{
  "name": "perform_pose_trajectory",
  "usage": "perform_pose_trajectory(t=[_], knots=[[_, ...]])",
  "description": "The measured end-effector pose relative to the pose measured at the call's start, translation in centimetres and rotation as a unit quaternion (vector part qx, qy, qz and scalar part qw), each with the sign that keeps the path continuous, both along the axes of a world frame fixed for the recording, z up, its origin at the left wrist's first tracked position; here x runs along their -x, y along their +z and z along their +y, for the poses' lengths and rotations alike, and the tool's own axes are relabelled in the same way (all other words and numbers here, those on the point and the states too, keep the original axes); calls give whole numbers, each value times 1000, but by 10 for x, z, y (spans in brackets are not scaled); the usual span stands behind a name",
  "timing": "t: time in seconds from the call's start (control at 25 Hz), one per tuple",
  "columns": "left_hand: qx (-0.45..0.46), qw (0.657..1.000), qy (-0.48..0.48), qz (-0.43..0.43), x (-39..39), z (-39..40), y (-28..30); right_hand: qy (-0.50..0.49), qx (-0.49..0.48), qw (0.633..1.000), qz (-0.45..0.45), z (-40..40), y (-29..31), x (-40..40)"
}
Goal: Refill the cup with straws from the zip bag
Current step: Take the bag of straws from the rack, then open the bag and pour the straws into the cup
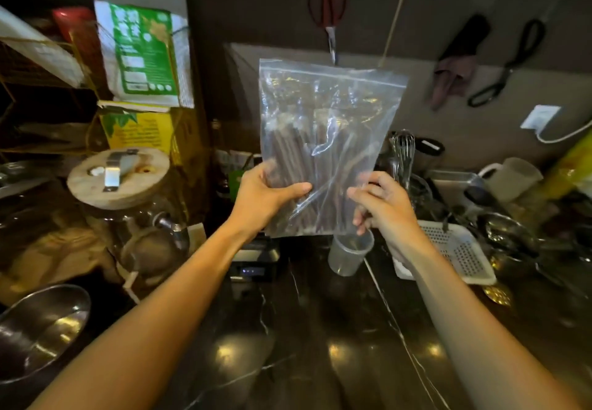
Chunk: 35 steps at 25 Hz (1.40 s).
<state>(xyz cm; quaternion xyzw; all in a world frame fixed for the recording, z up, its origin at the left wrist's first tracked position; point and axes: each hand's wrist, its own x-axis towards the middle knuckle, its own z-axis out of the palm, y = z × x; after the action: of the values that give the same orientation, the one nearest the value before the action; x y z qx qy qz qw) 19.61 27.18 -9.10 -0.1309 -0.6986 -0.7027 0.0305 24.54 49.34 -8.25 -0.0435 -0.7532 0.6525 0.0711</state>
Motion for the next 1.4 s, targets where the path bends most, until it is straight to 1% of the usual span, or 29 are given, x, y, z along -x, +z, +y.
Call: perform_pose_trajectory(t=[0.16, 0.28, 0.52, 0.68, 0.88, 1.0, 1.12, 1.24, 1.28, 1.32, 1.36, 1.4], knots=[[-5, 998, -40, -44, -19, 33, -26, 2, -21, 1000, -1, 29, -34, -27], [7, 996, -57, -72, -32, 48, -50, -18, -30, 999, -27, 48, -63, -42], [-11, 989, -34, -146, -57, 57, -102, -7, -23, 995, -101, 68, -115, -67], [11, 981, -21, -191, -73, 57, -139, 5, -11, 987, -163, 73, -151, -80], [22, 982, -28, -184, -83, 51, -162, 24, -18, 975, -219, 84, -180, -83], [32, 978, -27, -205, -88, 50, -174, 28, -23, 971, -236, 89, -197, -86], [58, 974, -5, -217, -95, 54, -184, 20, -64, 970, -235, 89, -208, -91], [65, 972, -5, -225, -99, 55, -193, -14, -95, 958, -269, 87, -216, -97], [67, 973, -8, -222, -99, 56, -193, -31, -116, 955, -272, 84, -216, -99], [74, 973, -9, -217, -99, 56, -192, -59, -149, 954, -254, 80, -212, -101], [84, 975, -5, -206, -100, 59, -190, -88, -178, 955, -220, 76, -207, -102], [97, 978, 1, -186, -100, 62, -187, -104, -181, 962, -174, 71, -198, -102]])
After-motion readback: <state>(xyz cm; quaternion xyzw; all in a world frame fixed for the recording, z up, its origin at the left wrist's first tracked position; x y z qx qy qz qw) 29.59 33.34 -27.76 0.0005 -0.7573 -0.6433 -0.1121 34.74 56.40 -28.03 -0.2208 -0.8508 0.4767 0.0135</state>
